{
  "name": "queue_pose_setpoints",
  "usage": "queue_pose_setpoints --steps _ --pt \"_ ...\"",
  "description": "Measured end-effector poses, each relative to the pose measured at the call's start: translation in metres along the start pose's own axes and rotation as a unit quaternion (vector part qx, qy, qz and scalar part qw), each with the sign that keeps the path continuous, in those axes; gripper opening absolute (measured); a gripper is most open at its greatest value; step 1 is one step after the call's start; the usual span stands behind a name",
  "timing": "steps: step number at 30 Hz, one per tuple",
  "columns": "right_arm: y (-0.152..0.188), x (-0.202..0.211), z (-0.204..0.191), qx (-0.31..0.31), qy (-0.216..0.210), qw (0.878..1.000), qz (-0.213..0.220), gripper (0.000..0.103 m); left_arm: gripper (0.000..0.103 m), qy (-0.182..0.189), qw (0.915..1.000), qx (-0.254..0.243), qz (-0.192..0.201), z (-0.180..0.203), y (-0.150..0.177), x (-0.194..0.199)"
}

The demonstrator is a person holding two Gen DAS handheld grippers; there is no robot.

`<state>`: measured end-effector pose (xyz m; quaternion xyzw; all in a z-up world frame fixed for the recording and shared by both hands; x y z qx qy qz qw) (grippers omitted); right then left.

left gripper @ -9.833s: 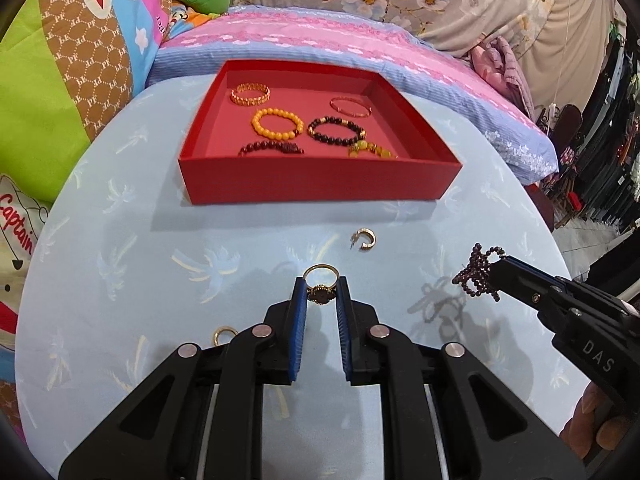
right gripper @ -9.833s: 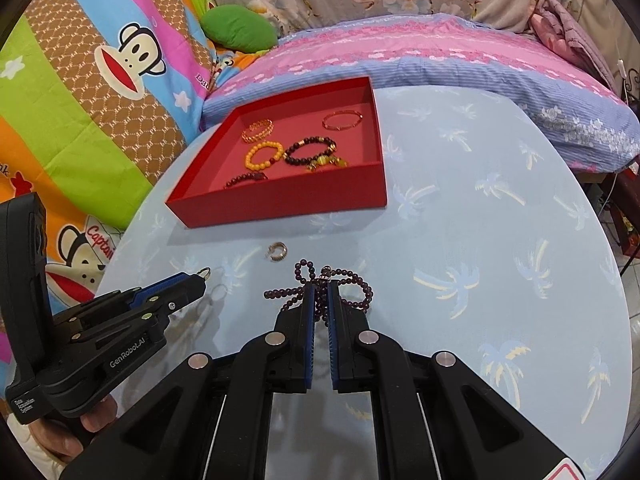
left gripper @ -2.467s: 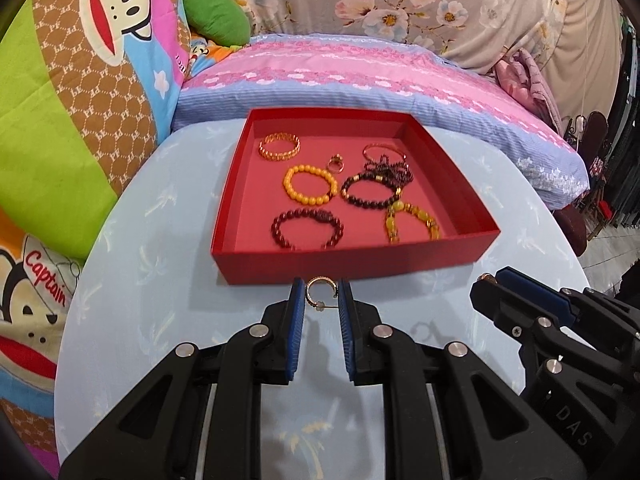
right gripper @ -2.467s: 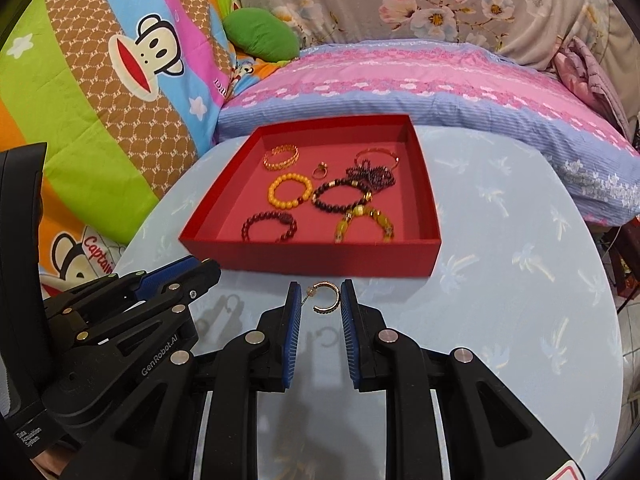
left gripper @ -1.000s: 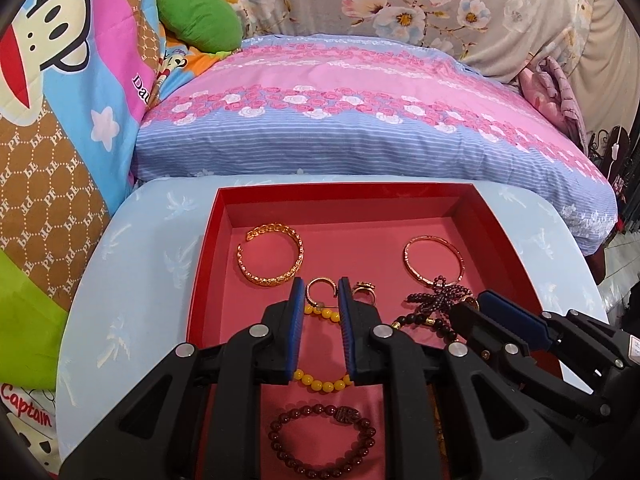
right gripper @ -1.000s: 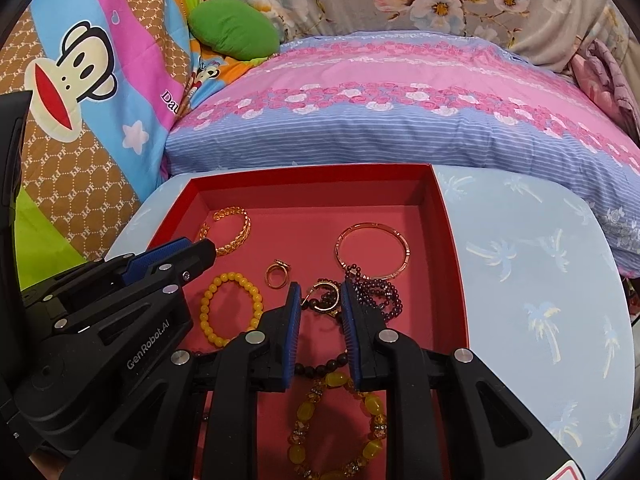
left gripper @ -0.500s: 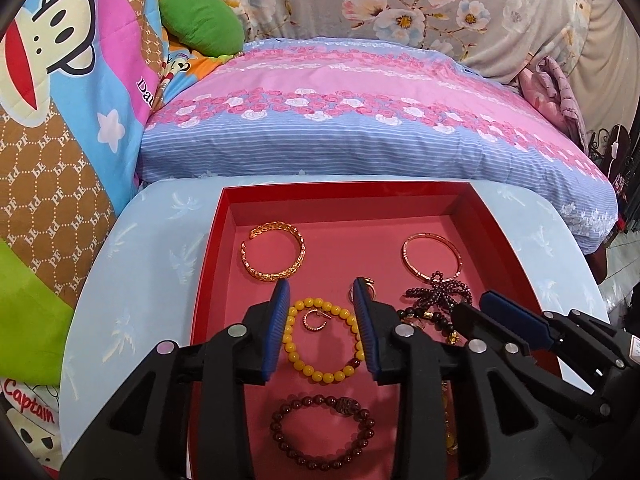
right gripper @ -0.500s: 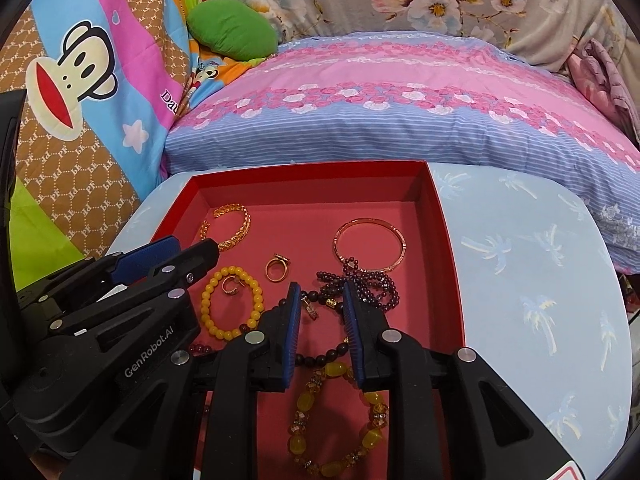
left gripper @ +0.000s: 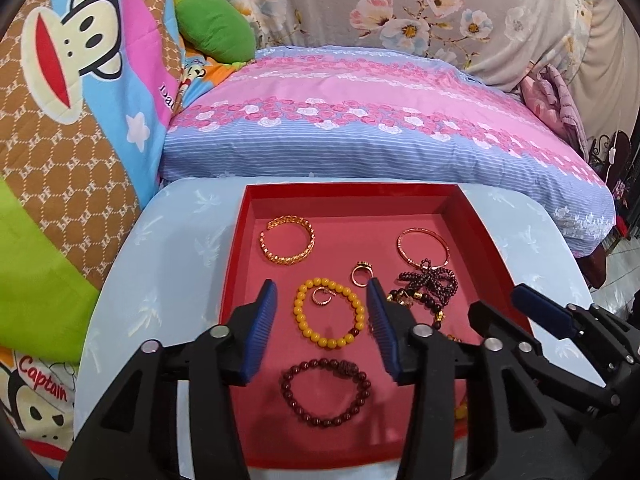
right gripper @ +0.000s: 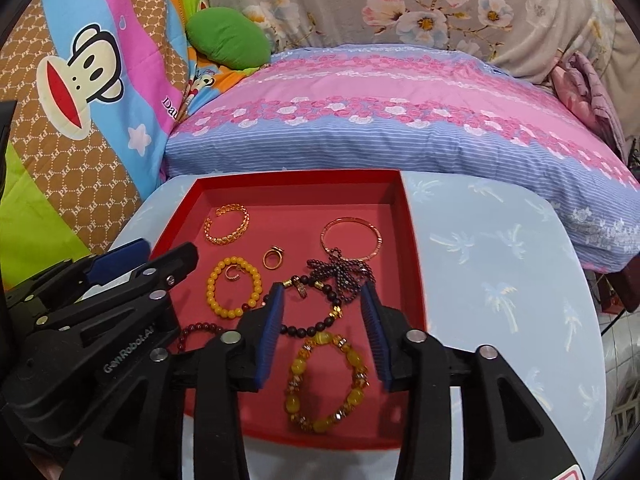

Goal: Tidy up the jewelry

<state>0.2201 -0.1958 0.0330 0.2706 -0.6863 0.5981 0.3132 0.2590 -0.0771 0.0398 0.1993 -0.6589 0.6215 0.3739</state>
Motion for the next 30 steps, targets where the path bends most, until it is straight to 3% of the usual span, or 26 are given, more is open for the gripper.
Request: queue_pose_setpoints --steps 2,5,16,24,30 --pt "0.004 0.009 0.005 -0.01 0.006 1.0 0.006 0.056 0.053 -0.001 1.0 0.004 0.003 -0.002 0.004 0.008" --pt "0.011 0.02 0.011 -0.02 0.008 1.0 0.009 0.064 0.06 -0.005 1.0 0.006 0.005 -0.003 0.011 0.02" --pt "0.044 0.048 0.02 -0.025 0.024 0.999 0.005 0.075 0.079 -0.038 0.9992 -0.002 0.01 -0.002 0.04 0.048" --pt "0.063 0.058 0.019 -0.019 0.036 0.999 -0.004 0.077 0.084 -0.044 0.999 0.003 0.0 -0.003 0.061 0.057" --pt "0.073 0.062 0.02 -0.017 0.039 0.999 -0.007 0.084 0.09 -0.051 0.9986 0.015 -0.003 -0.008 0.073 0.062"
Point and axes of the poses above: each gripper's, at about its wrist camera, not at the fingertips, and x roughly against the way its jaws point, z to its right, y to its underside, the point moved 6 cm from there along -x, roughly the way its jaws point, and after that the axes turned 1 degree about -z, right-handed, at the moved point
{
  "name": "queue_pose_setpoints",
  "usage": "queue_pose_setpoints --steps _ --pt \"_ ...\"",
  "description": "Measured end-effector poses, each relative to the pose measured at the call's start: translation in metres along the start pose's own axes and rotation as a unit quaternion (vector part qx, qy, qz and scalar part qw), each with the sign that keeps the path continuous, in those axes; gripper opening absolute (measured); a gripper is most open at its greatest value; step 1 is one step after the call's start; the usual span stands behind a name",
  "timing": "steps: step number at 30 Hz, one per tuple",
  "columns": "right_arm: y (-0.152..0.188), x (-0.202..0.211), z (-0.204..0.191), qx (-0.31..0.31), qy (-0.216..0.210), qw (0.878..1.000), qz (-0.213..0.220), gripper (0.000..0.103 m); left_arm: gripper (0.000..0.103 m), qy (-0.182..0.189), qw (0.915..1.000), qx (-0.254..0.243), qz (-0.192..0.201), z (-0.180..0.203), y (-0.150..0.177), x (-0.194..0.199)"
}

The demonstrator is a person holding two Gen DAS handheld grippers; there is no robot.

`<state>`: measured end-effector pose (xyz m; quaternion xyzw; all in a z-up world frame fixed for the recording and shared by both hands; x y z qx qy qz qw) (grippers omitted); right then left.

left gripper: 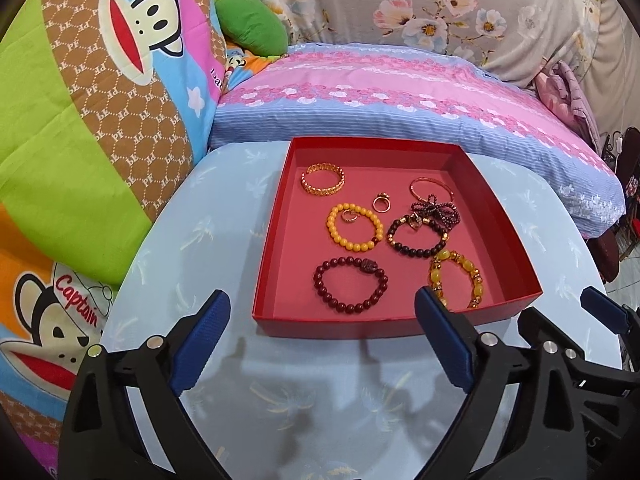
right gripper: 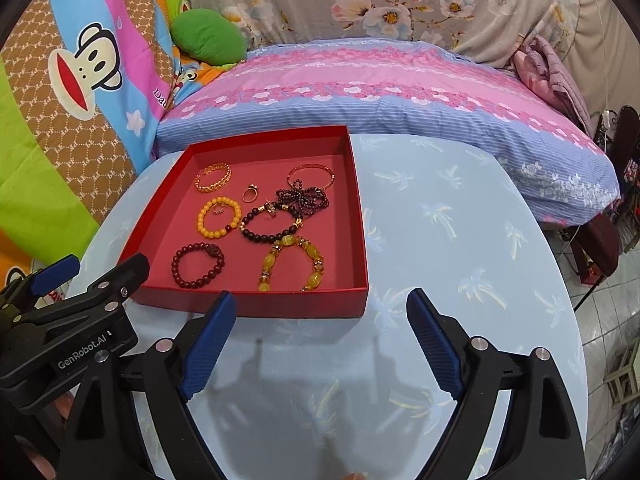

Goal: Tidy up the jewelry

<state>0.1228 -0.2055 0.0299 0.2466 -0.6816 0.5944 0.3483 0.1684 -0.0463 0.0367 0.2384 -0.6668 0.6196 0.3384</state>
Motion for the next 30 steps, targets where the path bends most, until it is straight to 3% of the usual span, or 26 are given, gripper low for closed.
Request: queue_pose_setpoints --steps 7,11,30 --pt "0.009 0.003 -0.002 0.008 0.011 1.0 0.002 0.085 0.09 -0.003 1.0 0.003 -0.005 -0.003 0.01 0.001" --pt "0.013 0.002 0.0 0.001 0.002 1.0 -0.006 0.097 0.091 -0.011 0.9999 0.003 -0.002 -0.007 0.013 0.002" --pt "0.025 -0.001 0.008 -0.005 0.031 0.999 0.001 0.096 0.091 -0.018 0.9998 -0.002 -0.012 -0.001 0.025 -0.003"
Point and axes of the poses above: each gripper's, at about its wrist camera, not at the fingertips, and x roughly against the way its jaws point, z to its right, y to its underside, the point moved 6 cm from there along -x, roughly the way its jaws point, and after that the axes turned 1 degree about -z, right-handed, at the moved point
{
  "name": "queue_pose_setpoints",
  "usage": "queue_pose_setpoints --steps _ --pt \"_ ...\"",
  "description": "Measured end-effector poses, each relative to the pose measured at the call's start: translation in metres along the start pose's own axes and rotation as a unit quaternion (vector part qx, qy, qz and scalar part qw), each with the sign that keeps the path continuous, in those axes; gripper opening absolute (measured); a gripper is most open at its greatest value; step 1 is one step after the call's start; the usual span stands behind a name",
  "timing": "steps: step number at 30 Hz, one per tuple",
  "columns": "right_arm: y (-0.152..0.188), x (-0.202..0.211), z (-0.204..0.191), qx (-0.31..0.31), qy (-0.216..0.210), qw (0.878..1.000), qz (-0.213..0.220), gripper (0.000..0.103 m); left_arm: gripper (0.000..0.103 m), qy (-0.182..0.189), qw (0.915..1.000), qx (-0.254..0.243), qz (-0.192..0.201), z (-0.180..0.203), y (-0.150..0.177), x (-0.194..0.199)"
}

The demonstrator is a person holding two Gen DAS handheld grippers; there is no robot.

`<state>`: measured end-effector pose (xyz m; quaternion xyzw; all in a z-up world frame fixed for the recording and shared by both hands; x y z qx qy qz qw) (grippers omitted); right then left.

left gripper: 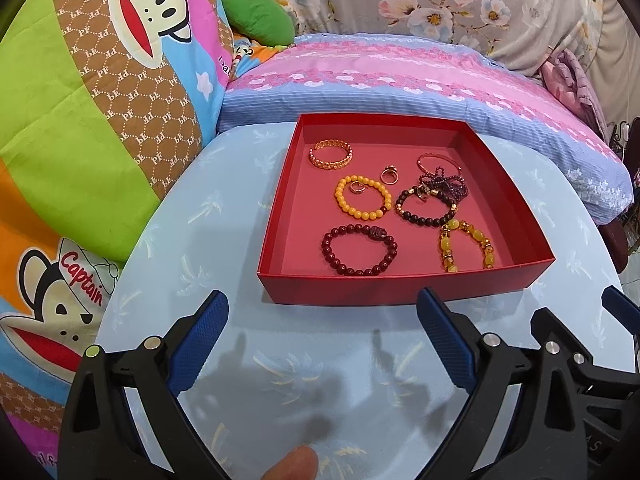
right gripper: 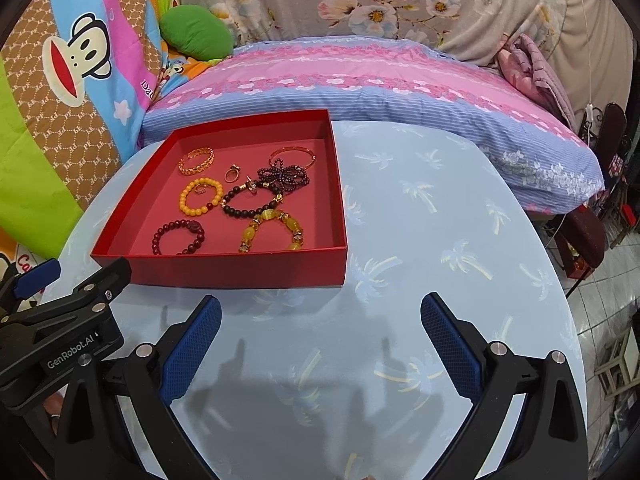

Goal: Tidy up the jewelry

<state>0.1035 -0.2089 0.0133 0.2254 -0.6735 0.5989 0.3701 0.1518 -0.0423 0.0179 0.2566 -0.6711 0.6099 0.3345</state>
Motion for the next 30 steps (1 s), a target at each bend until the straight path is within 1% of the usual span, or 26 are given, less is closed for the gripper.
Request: queue_pose_setpoints --steps 30 --pt "0.0054 -0.0021 -0.0024 0.002 -0.004 1.0 -0.011 0.096 0.091 -0.006 1.0 0.003 -0.003 -0.0049 0.0036 -0.0021"
Point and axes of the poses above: each gripper's, at about its wrist camera, not at the fingertips, and x roughly against the way its jaws point, z to its right, y to its underside, the point moved 6 cm from there along -x, roughly the way its jaws point, and after that the axes turned 1 degree about -z, right-handed, at the moved point
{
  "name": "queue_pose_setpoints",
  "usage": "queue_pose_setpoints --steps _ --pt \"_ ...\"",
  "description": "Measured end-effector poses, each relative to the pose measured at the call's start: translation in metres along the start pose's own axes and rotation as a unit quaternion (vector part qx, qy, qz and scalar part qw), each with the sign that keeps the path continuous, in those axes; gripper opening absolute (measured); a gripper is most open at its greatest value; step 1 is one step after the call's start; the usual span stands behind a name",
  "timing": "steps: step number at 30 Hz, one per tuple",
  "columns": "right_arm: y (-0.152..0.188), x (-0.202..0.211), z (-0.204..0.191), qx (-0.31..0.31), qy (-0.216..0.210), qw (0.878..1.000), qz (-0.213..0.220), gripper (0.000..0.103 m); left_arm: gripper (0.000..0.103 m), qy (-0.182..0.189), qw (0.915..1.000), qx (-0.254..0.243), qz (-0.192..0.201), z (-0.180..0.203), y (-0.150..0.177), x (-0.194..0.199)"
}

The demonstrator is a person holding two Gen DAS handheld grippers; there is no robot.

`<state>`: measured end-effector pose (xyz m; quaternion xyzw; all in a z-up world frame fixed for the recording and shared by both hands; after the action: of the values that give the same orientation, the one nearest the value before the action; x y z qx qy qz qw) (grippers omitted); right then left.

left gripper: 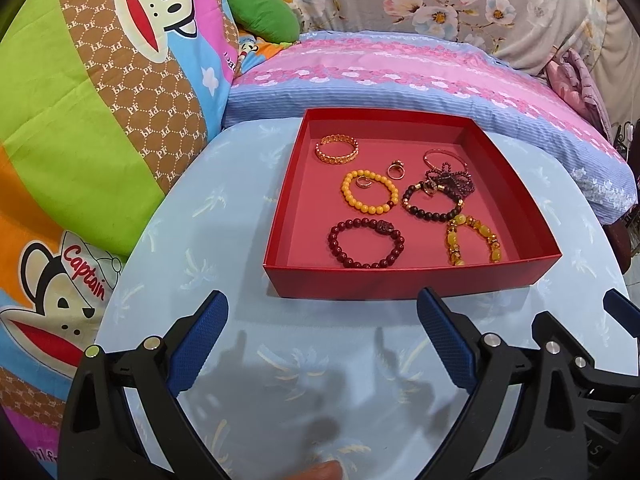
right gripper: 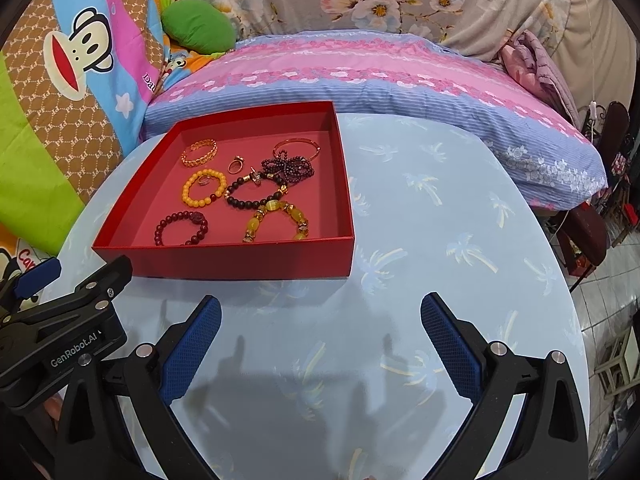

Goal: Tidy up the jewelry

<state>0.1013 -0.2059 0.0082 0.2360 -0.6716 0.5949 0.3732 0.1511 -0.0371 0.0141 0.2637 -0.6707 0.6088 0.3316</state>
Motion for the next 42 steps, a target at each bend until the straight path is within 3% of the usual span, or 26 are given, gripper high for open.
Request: queue_pose_setpoints --steps 42 --pt "0.0008 -0.0004 0.0006 0.001 0.001 1.0 0.0 0.096 0.091 -0.002 1.0 0.006 -0.001 0.0002 0.0035 0.0012"
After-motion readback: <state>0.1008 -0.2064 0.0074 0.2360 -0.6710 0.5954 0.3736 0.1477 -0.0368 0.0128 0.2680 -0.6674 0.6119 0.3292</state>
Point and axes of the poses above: each gripper's, at about its wrist camera, not at the fingertips, and x roughly against the way its jaws point, z to its right, y to its underside, the point moved 6 cm from there along -x, roughly the way its jaws point, and after that the axes turned 1 degree about -z, right-handed, at the moved point
